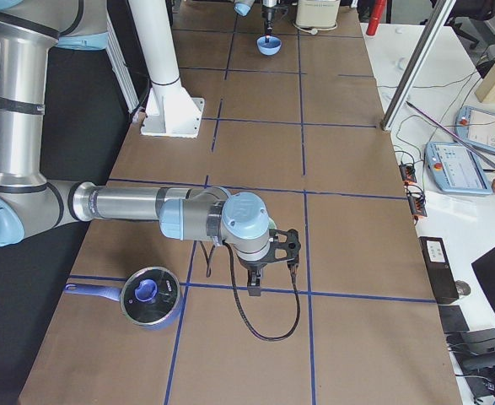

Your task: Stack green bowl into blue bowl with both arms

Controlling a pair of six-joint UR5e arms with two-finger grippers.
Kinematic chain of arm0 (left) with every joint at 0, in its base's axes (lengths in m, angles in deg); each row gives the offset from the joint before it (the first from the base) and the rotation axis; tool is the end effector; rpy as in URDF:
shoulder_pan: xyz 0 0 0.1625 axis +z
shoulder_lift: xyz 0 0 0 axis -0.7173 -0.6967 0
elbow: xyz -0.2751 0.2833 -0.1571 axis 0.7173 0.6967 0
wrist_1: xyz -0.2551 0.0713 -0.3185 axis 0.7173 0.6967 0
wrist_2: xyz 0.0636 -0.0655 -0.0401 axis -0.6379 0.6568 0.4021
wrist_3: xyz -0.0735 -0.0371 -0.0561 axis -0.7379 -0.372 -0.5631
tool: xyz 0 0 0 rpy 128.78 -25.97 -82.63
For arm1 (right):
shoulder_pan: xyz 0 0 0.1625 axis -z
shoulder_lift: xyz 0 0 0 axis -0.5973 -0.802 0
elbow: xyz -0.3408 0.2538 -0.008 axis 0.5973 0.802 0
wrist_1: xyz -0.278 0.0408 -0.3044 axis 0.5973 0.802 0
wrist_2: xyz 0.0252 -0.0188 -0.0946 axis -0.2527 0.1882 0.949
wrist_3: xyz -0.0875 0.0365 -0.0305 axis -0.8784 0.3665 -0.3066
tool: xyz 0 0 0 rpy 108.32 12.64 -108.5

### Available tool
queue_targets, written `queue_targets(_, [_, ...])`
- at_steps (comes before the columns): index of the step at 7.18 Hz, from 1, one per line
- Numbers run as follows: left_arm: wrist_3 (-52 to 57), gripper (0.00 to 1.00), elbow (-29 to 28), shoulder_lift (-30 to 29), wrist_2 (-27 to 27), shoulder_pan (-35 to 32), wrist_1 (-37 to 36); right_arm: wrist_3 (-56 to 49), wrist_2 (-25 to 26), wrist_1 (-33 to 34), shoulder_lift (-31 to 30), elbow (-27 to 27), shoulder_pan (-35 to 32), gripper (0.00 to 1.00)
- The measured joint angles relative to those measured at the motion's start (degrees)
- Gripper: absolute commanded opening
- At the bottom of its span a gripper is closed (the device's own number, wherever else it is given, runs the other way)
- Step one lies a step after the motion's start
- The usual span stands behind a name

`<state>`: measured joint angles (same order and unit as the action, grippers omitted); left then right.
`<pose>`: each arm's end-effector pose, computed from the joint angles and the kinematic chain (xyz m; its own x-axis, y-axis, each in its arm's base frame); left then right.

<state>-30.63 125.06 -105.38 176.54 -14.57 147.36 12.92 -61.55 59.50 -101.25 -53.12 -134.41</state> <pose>0.1777 -0.4315 0.5945 0.4859 -0.1762 -0.8561 0.0965 0.9843 -0.1478 0.1147 -0.4054 0.6269 0.6706 -0.0022 0.7418 -0.0793 0.9940 0.0747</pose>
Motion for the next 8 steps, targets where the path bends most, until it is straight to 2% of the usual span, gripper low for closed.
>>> queue_targets(2, [-6.0,0.0,5.6,-4.9,1.0,-0.6,-6.9,0.1,0.0,0.0,0.1,-0.2,0.1,1.0])
queue_targets(4, [-19.4,0.0,8.0,-16.6,-2.1,4.8,-14.5,0.2,-0.4,0.2,2.2,-0.2,0.1,1.0])
queue_targets(6, [-29.5,0.0,7.5,-30.1,-14.1,17.0,-25.3,0.2,-1.0,0.2,2.7,0.4,0.2,1.0])
queue_targets(8, [-35.9,0.0,3.8,-39.6,-24.6,26.6,-30.6,0.2,-1.2,0.2,2.7,0.8,0.2,1.0])
